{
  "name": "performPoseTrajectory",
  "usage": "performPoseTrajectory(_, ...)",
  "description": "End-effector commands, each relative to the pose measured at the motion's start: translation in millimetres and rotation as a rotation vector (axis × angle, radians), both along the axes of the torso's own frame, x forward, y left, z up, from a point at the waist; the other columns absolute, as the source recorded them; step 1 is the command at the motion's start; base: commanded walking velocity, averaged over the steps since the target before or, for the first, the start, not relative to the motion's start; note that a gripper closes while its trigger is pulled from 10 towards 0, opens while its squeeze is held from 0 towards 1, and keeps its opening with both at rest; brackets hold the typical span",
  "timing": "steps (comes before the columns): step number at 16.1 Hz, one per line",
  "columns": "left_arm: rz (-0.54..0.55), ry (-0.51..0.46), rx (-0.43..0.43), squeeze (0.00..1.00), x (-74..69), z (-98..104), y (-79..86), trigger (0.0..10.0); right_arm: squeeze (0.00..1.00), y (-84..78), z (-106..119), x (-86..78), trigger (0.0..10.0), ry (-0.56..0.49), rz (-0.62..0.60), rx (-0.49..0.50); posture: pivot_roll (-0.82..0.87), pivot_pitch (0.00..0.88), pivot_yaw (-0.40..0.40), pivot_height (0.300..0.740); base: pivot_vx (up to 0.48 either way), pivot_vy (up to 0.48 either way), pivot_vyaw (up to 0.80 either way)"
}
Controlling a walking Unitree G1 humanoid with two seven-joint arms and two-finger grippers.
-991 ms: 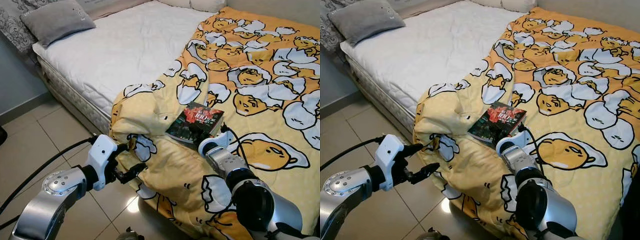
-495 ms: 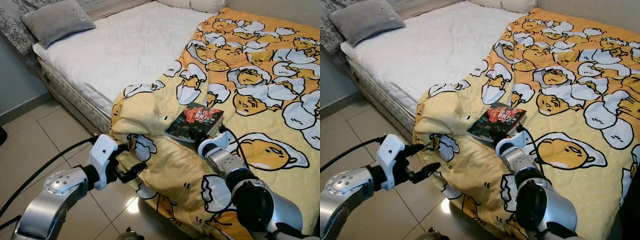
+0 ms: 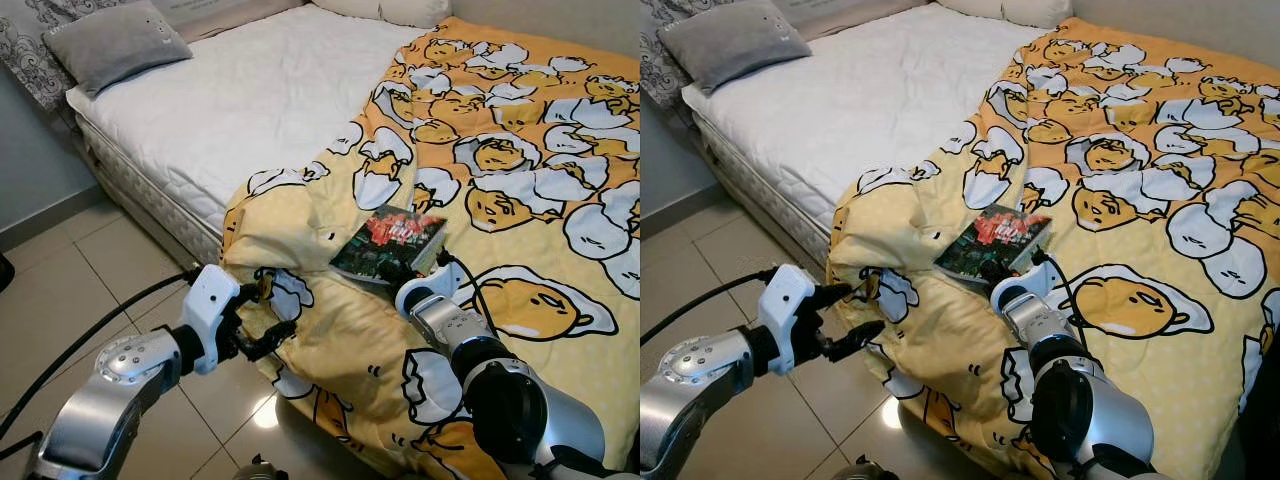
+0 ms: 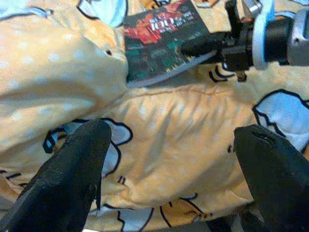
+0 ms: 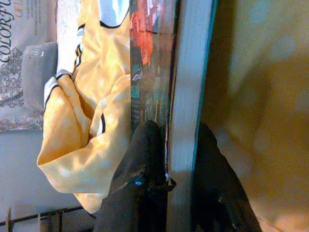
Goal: Clean up the room
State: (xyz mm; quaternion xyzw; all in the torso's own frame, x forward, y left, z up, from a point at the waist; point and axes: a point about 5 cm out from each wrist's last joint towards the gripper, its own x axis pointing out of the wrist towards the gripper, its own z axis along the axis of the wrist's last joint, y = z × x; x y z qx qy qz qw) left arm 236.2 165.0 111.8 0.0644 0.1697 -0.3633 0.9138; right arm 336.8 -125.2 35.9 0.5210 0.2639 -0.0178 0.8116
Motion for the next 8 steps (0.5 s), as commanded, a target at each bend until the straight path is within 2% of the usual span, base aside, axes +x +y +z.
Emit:
performPoseTrajectory(1,0.008,-0.009,0.013,0.8,1.2,-1,-0.2,10.0,0.0,2.2,2,1.4,0.0,-0.012,0.009,-0.009,0.09,0.0,0.052,0.74,0.0,0.0,0.0)
performPoseTrajectory(2,0.024,-0.025,0.006,0.8,2.8,-1,-1.5,10.0,0.0,0.4,2,1.1,0.0,-0.025,0.023,-0.025,0.08,0.0,0.052,0.74,0.0,0.0,0.0)
performPoseTrajectory(4,0.056,-0.091,-0.02,0.61,3.3,3,-12.1,10.0,0.0,-10.1,2,-1.4,0.0,-0.111,0.108,-0.093,0.07,0.0,0.045,0.74,0.0,0.0,0.0)
performPoseTrajectory(6,0.178,-0.195,-0.039,0.64,11.0,9,-9.7,10.0,0.0,-29.5,8,-4.6,0.0,-0.237,0.16,-0.156,0.06,0.0,0.042,0.74,0.0,0.0,0.0)
performPoseTrajectory(8,0.209,-0.238,-0.051,0.65,12.7,13,-8.1,10.0,0.0,-36.3,13,-6.7,0.0,-0.295,0.178,-0.194,0.05,0.0,0.043,0.74,0.0,0.0,0.0)
